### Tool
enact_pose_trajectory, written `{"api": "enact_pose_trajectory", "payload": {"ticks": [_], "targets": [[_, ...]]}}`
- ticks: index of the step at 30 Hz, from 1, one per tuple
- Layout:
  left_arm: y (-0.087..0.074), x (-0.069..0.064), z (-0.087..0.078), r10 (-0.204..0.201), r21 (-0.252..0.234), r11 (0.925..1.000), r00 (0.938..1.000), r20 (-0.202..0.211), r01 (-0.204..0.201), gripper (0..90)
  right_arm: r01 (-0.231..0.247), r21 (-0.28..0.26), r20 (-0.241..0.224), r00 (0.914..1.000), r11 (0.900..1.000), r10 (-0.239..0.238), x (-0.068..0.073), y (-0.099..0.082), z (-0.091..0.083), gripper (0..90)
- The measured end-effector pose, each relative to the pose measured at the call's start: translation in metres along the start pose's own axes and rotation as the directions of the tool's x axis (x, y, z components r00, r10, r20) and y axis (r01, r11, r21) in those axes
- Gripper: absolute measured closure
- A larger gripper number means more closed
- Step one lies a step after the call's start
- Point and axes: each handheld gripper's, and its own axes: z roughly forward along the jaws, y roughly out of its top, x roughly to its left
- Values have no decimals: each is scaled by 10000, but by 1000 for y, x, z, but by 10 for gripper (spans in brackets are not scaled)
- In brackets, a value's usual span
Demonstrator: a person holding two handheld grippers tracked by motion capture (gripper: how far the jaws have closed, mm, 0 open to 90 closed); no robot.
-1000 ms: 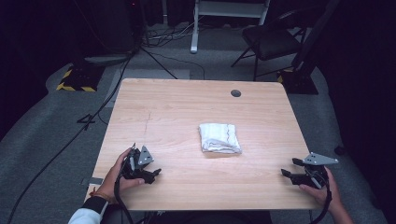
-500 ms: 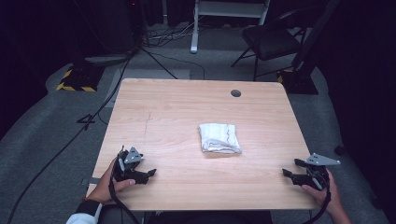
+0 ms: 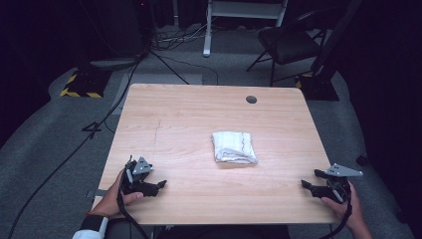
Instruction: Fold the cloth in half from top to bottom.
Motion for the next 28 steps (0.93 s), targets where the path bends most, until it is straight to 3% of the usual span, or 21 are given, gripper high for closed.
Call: {"api": "enact_pose_trajectory", "payload": {"ticks": [28], "targets": [[0,0,0,-22,3,10000,10000,-4,22,172,-4,0,-1,10000,10000,4,0,0,0,243]]}}
